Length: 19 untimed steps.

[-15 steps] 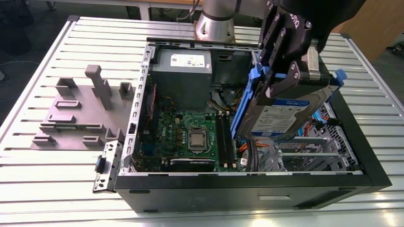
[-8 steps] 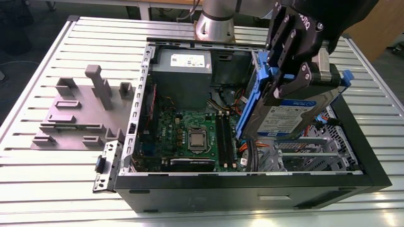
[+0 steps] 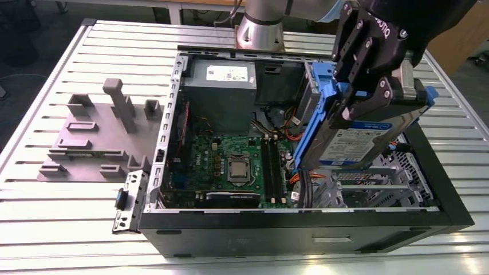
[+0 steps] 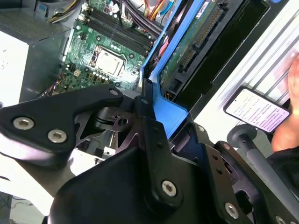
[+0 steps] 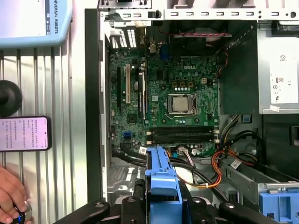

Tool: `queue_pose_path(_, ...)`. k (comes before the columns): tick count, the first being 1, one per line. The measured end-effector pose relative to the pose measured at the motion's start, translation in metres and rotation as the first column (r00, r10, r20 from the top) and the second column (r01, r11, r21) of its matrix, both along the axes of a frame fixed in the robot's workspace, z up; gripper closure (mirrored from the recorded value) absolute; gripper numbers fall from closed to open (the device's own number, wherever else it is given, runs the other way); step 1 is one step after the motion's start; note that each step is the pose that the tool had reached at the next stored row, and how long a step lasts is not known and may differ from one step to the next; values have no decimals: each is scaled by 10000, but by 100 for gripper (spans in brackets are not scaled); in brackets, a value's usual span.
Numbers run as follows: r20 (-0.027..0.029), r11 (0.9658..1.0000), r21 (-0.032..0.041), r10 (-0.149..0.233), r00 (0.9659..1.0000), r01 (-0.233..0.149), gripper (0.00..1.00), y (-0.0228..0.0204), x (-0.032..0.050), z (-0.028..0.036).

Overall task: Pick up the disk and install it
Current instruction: 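Insert the disk into the insertion slot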

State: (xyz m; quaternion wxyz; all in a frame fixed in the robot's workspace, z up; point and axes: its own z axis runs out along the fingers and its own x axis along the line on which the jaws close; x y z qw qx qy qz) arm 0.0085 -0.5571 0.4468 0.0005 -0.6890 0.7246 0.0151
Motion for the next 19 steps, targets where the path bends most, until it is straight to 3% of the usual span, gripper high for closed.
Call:
queue_pose_path(8,0,10000,0,1,10000,-1,63,-9,95,-5)
queue_pose_path(19,0,10000,0,0,10000,0,63,-73,135,-6)
